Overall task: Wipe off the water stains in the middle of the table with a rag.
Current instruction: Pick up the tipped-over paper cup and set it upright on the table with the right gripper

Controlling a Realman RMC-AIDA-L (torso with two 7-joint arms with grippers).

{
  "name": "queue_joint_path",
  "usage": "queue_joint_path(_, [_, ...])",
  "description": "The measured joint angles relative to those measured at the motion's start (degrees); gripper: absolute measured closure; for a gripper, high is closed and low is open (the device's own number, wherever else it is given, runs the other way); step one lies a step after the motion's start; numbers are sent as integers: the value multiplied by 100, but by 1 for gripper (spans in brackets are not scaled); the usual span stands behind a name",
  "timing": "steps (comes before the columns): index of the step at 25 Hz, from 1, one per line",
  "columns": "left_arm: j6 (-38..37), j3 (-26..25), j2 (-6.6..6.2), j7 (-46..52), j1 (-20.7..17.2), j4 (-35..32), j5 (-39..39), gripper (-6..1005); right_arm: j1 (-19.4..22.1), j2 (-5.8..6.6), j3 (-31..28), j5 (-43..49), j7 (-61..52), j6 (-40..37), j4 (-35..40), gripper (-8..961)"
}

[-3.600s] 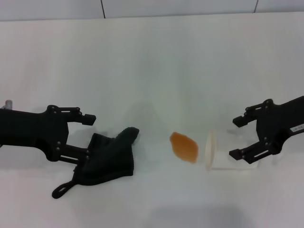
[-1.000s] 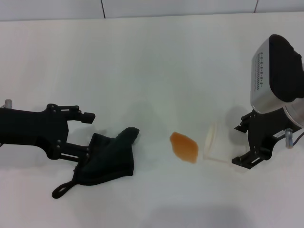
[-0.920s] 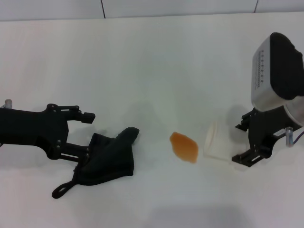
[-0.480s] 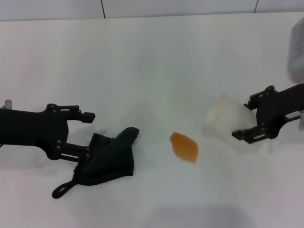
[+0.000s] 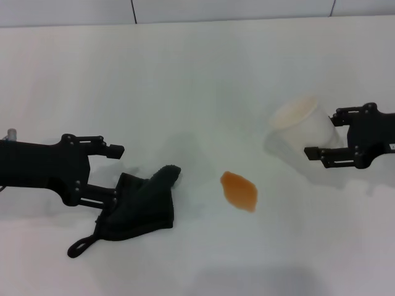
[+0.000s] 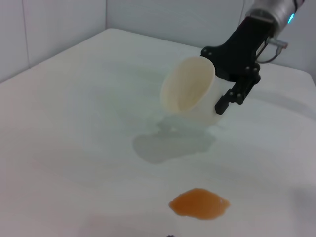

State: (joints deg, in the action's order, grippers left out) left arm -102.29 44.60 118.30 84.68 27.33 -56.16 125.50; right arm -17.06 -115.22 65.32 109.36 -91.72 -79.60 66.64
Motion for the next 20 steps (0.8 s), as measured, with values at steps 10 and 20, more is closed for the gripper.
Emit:
queue_joint_path(10, [-17,-2,0,20,-23,0,1,111,50,-1,-147,-1317,2089,556,-1648,292])
queue_joint_path(20, [-27,5,6,22,-28,16,15,111,52,5,-334,-1880,3034,649,-2503,291])
